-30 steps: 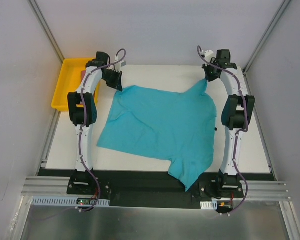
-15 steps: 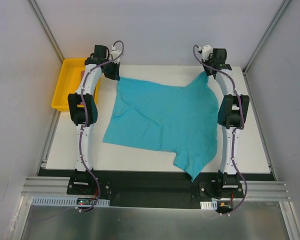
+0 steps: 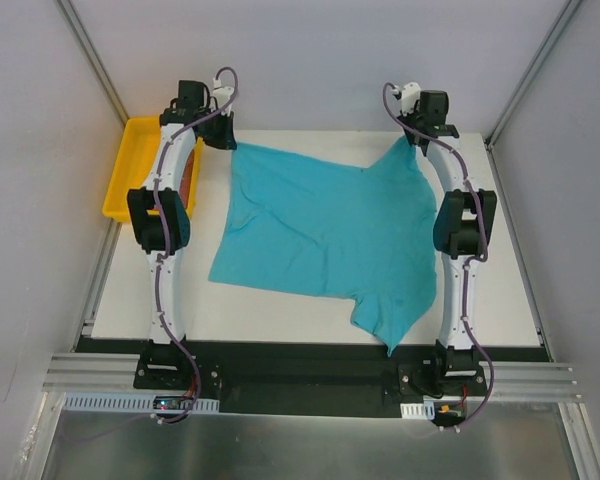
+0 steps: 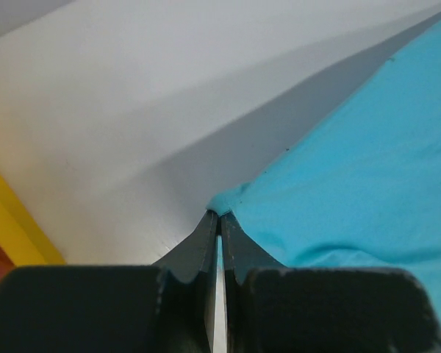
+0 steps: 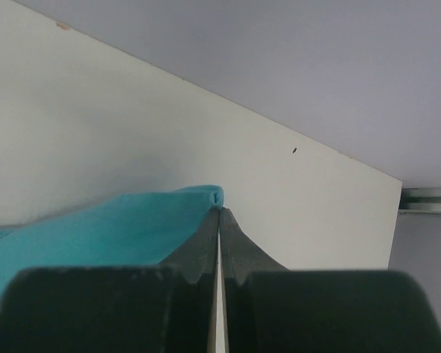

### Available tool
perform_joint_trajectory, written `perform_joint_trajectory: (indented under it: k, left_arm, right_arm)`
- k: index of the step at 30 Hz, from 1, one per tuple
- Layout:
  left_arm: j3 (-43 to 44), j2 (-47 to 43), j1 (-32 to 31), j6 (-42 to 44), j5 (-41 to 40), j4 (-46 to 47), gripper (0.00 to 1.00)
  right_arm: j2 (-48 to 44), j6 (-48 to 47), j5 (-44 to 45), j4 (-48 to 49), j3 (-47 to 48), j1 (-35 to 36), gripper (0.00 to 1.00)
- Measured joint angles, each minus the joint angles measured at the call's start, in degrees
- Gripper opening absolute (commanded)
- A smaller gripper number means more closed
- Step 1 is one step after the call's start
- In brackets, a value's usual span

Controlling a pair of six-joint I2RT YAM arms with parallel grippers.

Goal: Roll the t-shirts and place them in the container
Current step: Flatten out the T-shirt at the center of the board.

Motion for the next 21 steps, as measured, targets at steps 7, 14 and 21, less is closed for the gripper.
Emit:
perform_joint_trajectory:
  k: [7, 14, 21]
  left_arm:
    - [-6.2, -16.0, 0.3, -1.6, 5.1, -0.3, 0.0]
    - [-10.4, -30.1, 0.3, -0.9, 6.3, -2.5, 0.0]
    - [-12.5, -38.2, 0.3, 1.0, 6.1, -5.3, 0.0]
  right_arm:
    - [-11.5, 4.6, -0.1, -1.0, -4.3, 0.3, 0.01]
    - [-32.3, 9.3, -0.1, -3.1, -12.0, 0.2, 0.01]
    - [-48.4, 10.2, -0.1, -6.3, -16.5, 0.7, 0.01]
